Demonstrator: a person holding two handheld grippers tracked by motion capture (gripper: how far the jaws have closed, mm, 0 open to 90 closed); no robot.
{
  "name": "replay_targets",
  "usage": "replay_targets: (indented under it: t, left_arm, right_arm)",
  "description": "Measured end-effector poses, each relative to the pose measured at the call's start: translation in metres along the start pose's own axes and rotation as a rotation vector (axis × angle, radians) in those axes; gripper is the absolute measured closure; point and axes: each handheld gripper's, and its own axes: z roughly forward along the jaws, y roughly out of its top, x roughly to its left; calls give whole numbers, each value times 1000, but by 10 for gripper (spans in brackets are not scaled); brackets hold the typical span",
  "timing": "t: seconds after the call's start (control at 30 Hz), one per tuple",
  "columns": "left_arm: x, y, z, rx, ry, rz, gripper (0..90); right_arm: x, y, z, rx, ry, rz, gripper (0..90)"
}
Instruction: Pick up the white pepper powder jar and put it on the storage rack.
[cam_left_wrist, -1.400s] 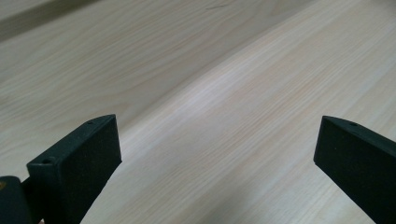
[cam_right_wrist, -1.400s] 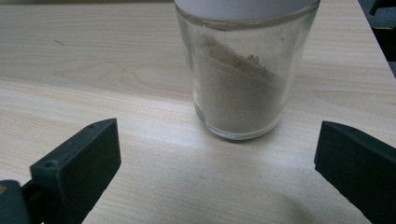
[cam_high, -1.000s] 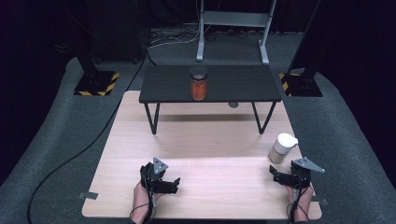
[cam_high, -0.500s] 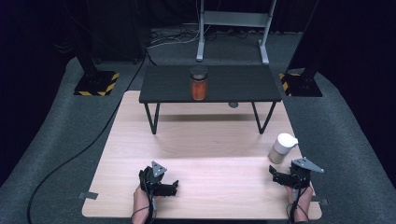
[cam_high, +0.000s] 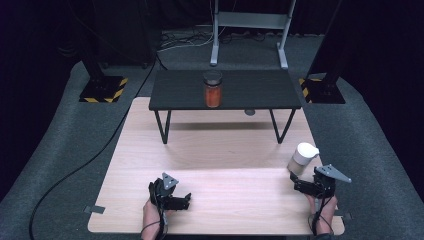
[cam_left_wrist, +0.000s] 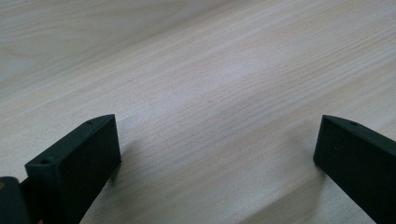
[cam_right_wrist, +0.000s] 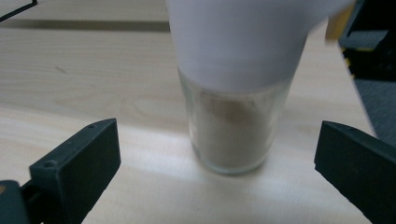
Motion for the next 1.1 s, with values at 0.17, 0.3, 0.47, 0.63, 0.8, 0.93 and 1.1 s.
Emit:
replay_targets:
  t: [0.17, 0.3, 0.47, 0.63, 0.8, 0.93, 1.1]
  left_arm:
    - [0, 0, 0, 1, 0, 1, 2]
    - [0, 0, 0, 0, 0, 0, 2]
    - [0, 0, 0, 0, 0, 1, 2]
    - [0, 0, 0, 0, 0, 1, 2]
    - [0, 0, 0, 0, 0, 1, 3]
    - [0, 0, 0, -2, 1, -1, 2]
    - [0, 0, 0, 0, 0, 1, 2]
  right_arm:
    - [2, 12, 10, 5, 2, -28, 0]
    - [1, 17, 18, -4, 12, -31, 0]
    - [0, 21, 28, -8, 2, -31, 0]
    - [-1, 18, 31, -23, -3, -25, 21]
    - [0, 16, 35, -32, -17, -20, 144]
    - [2, 13, 37, -36, -35, -13, 254]
    - [4, 11, 36, -46, -49, -23, 297]
